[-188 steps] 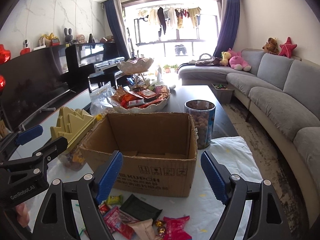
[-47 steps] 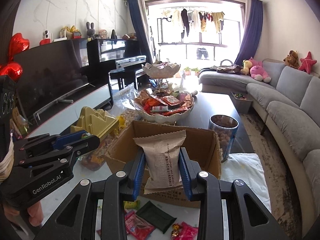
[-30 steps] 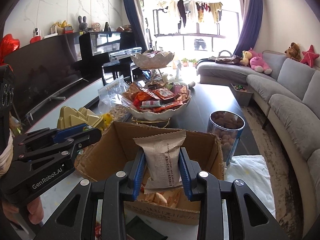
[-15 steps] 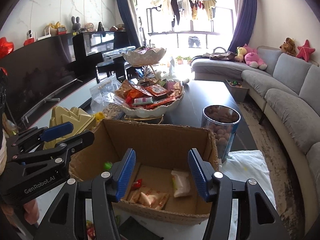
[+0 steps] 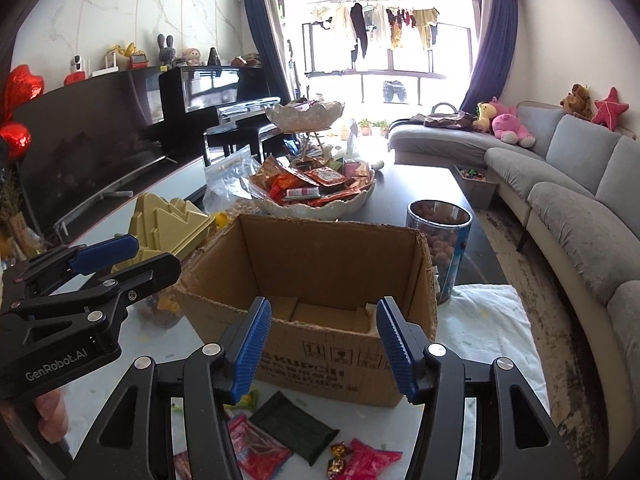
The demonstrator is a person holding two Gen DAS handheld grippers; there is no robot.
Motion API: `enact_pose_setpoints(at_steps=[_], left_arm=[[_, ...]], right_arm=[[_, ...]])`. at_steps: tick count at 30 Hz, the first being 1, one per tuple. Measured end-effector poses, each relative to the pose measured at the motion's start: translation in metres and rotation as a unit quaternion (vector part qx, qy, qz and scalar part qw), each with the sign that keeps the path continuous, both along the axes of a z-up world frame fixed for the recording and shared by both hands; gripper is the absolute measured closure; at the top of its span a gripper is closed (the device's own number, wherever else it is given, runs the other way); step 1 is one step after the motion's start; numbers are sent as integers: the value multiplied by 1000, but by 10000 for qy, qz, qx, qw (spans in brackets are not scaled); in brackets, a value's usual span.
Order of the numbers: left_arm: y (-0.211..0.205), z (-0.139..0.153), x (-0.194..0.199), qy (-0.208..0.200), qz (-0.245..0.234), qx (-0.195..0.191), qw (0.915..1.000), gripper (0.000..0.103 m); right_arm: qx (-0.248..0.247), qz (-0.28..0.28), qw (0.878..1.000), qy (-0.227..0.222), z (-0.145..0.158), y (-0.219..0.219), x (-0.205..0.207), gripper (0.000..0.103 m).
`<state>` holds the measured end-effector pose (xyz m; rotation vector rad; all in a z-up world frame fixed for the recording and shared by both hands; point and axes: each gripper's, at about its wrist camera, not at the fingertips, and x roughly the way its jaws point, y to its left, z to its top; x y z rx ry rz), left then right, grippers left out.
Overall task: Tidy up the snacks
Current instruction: 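Move both tools back to the remaining snacks on the cloth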
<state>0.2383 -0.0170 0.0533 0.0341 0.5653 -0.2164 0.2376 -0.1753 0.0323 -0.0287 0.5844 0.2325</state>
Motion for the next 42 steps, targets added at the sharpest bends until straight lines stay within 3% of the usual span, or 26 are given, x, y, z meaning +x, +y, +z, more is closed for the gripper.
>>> enact_pose_setpoints(at_steps=[19, 27, 36, 42], left_arm=[[-11, -3, -52, 90, -109, 89, 9999, 43], [-20, -30, -55, 328, -168, 216, 9991, 43], [-25, -75, -48, 912, -173, 219, 9954, 43], [-19, -108, -44, 1370, -208, 4, 9904, 42]], right_arm=[[-98, -42, 9999, -44, -2, -3, -58, 46], [-106, -222, 9995, 216, -22, -17, -61, 46], [-35, -471, 9963, 717, -62, -33, -57, 46], [26, -629, 9925, 1053, -87, -39, -53, 46]])
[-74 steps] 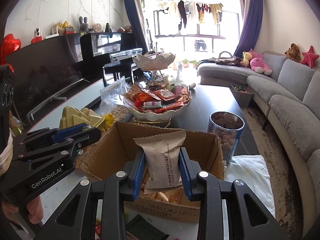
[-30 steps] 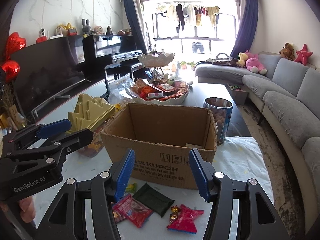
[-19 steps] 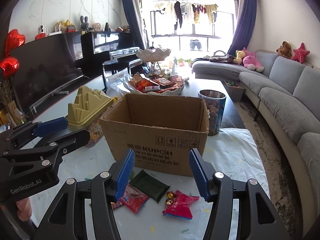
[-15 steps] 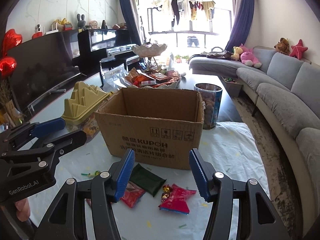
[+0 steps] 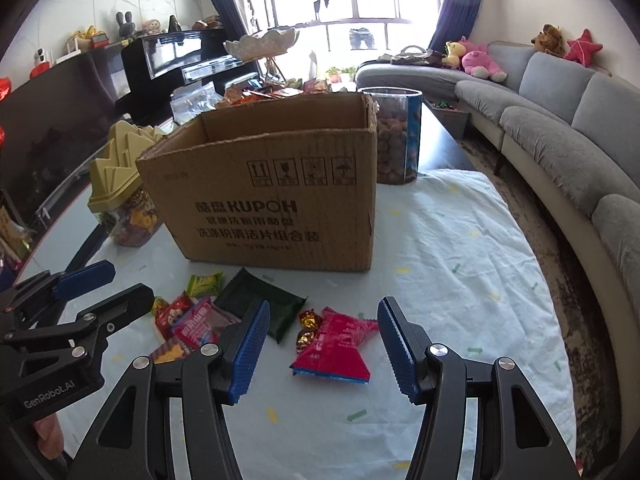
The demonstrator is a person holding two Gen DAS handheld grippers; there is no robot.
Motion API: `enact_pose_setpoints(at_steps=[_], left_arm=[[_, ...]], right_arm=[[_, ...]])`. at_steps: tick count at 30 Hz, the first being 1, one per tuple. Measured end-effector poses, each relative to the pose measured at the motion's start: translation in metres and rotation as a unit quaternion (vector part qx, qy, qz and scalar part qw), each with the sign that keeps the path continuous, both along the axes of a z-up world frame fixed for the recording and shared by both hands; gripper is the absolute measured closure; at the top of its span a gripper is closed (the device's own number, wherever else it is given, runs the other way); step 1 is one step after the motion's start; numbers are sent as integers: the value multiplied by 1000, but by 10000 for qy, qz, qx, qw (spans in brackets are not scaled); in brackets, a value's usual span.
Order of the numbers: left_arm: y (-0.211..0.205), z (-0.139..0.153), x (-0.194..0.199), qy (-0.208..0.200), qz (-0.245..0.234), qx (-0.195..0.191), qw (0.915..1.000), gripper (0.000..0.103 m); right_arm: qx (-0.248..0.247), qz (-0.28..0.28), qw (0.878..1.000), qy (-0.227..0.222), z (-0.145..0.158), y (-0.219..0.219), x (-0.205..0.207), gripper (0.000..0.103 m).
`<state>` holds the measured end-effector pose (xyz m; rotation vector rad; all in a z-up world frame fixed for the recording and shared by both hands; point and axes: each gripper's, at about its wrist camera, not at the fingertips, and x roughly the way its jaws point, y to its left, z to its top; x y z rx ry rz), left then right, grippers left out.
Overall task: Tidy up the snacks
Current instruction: 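Move both tools back to the remaining snacks on the cloth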
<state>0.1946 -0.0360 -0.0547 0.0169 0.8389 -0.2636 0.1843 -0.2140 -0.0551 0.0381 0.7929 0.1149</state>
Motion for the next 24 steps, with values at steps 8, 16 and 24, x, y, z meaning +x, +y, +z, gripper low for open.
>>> enact_pose_setpoints(at_steps=[8, 16, 24], left_arm=[[5, -27, 8, 418, -58, -167, 9990, 41], [3, -41, 16, 526, -130, -283, 9981, 43], [-1, -57, 29, 733, -134, -235, 9969, 48]], right_arm=[[-15, -94, 9995, 290, -24, -1, 6, 46], [16, -143, 9989, 435, -37, -4, 12, 46], [71, -164, 9984, 541, -51, -8, 20, 46]])
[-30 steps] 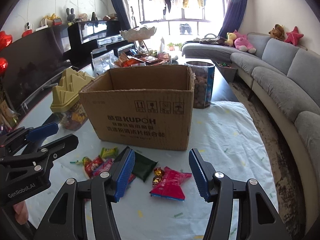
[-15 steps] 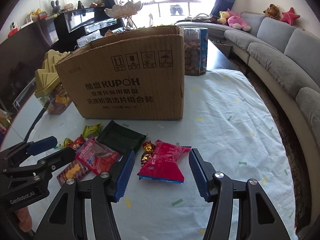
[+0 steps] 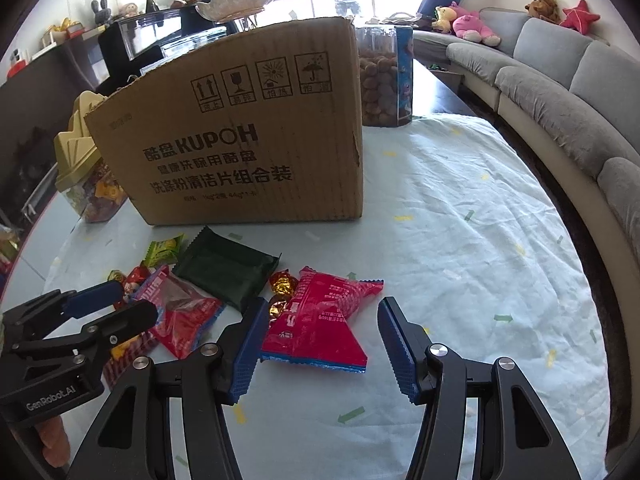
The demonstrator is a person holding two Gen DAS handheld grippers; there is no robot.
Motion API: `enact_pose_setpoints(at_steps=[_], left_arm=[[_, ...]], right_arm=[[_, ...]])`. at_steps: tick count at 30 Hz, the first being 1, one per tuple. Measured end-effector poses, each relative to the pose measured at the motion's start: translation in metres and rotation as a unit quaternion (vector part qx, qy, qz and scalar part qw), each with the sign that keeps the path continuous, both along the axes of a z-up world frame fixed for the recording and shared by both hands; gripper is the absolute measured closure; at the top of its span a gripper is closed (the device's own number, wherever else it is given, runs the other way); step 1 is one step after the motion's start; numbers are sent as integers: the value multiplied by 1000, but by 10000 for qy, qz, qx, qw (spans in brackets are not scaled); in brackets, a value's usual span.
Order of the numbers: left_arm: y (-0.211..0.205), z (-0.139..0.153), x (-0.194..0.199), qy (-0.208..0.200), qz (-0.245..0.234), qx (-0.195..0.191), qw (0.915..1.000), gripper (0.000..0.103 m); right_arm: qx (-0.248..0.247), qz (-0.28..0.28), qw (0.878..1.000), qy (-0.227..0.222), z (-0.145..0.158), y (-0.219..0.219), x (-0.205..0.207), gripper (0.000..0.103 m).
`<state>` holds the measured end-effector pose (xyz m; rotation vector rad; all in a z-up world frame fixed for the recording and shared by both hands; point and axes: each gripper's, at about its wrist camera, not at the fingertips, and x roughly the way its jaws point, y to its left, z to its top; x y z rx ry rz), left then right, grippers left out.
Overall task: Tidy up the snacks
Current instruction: 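Move both tools back to the remaining snacks on the cloth, then grasp the red-blue wrapper with the left gripper while the right gripper grasps the pink bag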
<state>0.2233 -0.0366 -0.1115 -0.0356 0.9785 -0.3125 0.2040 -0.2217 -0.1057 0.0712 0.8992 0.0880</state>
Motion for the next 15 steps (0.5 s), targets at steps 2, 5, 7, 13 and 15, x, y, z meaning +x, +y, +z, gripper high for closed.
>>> enact_pose_setpoints(at_steps=[2, 5, 7, 13, 15], left_arm=[[-2, -3, 2, 8, 25, 24, 10000, 48], [-4, -6, 6, 6, 43, 95, 9999, 49], [-7, -8, 9, 45, 38, 117, 9999, 48], [-13, -11, 14, 56, -15, 121, 9999, 41], [-12, -15, 16, 111, -57, 102, 9999, 39]], right_arm=[[24, 17, 10000, 42, -3, 0, 1, 46], [58, 27, 9999, 85, -7, -2, 4, 46], [79, 29, 9999, 108, -9, -2, 6, 46], [187, 52, 9997, 114, -12, -3, 9, 46], [188, 58, 9997, 114, -12, -2, 8, 46]])
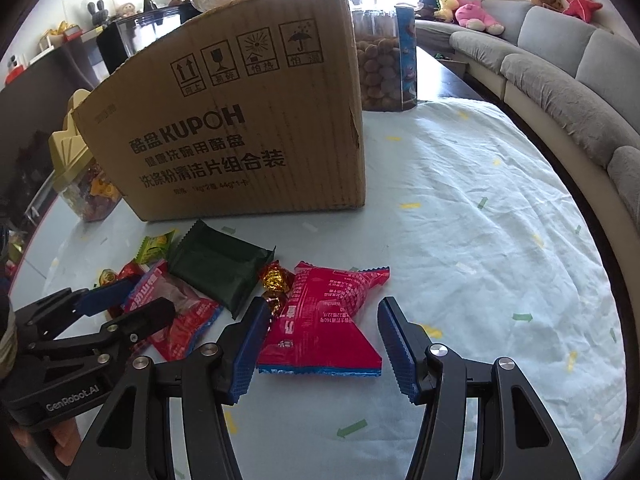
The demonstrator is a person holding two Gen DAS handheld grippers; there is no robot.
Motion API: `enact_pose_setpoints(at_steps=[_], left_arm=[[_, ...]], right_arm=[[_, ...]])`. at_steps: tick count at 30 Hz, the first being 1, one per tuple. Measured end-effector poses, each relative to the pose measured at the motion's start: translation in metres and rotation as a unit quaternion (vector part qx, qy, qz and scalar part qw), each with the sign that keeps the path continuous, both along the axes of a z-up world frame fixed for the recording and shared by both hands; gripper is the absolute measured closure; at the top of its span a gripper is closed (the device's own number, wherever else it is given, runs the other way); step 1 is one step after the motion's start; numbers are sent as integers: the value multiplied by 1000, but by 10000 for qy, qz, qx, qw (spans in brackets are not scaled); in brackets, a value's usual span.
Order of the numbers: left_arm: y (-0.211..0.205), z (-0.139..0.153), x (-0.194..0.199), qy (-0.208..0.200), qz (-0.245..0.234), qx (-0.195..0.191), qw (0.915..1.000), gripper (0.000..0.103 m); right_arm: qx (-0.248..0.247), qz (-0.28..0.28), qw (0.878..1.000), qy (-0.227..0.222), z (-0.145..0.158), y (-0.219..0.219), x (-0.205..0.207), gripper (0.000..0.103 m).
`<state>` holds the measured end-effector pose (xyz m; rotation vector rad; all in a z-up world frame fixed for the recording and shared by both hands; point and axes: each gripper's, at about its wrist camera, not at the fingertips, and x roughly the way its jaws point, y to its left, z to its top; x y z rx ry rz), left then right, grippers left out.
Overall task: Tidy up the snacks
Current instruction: 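Grasp the red-blue wrapper with the left gripper while the right gripper grasps the pink bag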
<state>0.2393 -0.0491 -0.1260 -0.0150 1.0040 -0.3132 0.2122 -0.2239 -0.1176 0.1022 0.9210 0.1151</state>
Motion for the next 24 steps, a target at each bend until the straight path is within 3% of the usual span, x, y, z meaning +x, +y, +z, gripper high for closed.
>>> enact_pose_setpoints(at_steps=[10, 15, 17, 24], left_arm=[[-13, -6, -2, -66, -88, 41, 9999, 38], [-17, -3, -7, -63, -77, -162, 9998, 54], [-17, 1, -10, -114, -59, -166, 9998, 69], [-21, 19, -17, -330, -110, -263, 9990, 80]], right_arm=[[72, -119, 9999, 55, -2, -12, 3, 46], [56, -120, 9999, 57, -2, -13, 3, 48], [-10, -86, 10000, 44, -1, -11, 1, 49], [-32, -172, 9998, -60, 4, -13, -9, 55]])
